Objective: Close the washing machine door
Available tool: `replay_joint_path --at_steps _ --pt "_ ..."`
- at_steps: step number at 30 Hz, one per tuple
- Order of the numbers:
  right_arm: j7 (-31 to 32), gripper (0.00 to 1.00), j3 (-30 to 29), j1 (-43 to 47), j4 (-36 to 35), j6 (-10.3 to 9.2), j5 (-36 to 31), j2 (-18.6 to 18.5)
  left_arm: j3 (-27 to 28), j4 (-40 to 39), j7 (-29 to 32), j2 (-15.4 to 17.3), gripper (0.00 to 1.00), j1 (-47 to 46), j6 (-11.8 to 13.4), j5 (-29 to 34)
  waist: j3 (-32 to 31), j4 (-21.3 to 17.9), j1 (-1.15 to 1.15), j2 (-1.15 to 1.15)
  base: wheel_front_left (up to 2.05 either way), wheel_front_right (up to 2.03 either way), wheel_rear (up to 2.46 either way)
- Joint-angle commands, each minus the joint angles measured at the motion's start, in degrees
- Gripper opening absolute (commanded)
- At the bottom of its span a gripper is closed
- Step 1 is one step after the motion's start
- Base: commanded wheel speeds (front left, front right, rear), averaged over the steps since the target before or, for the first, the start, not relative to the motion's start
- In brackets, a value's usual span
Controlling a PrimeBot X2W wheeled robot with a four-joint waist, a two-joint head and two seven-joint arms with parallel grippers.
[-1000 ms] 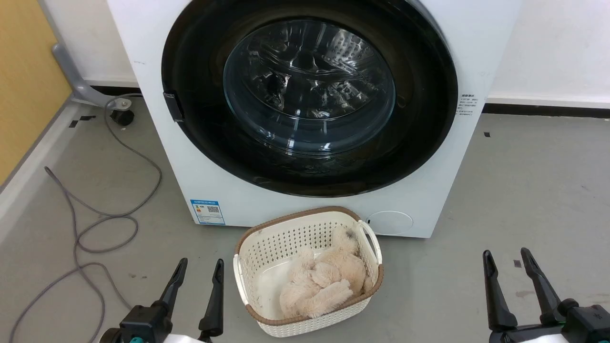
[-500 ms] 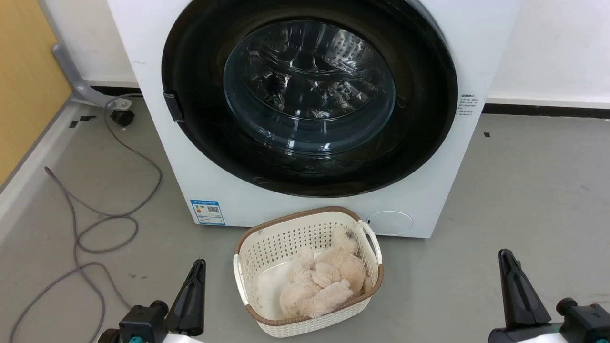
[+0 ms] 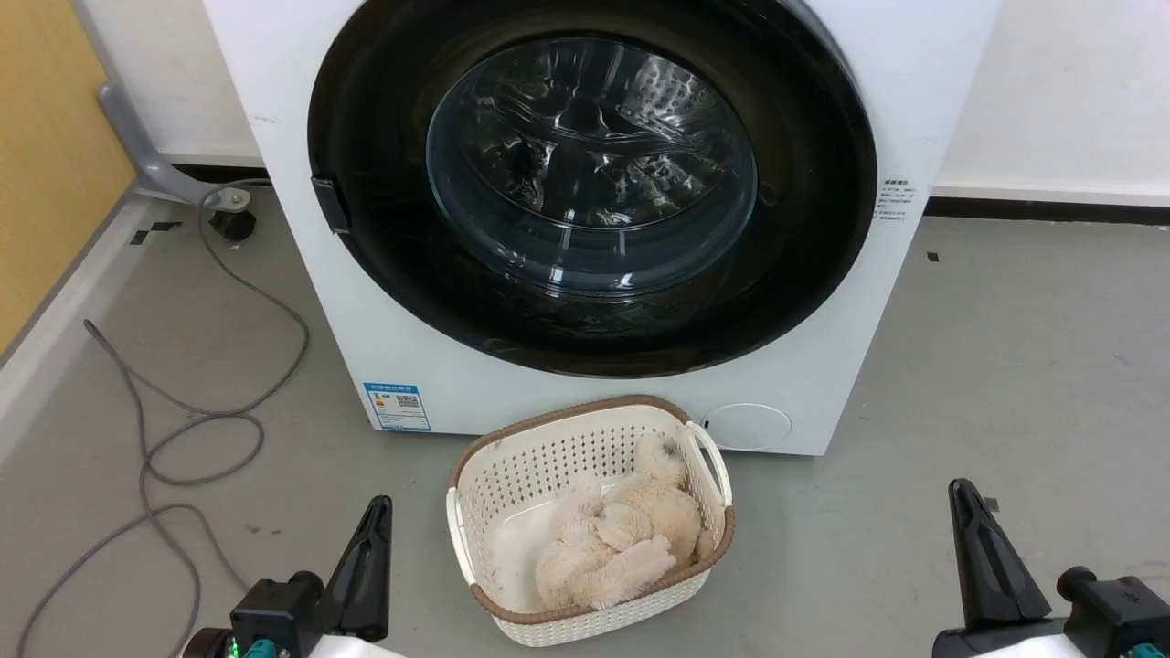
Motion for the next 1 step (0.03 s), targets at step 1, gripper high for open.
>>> replay_joint_path --at_steps 1 --pt "0.4 0.0 0.1 -0.8 0.0 -0.01 -0.5 0.1 0.2 -0.4 0.4 0.0 0.0 -0.6 0.4 0.6 0.0 0.0 0.0 0.0 0.0 0.0 0.0"
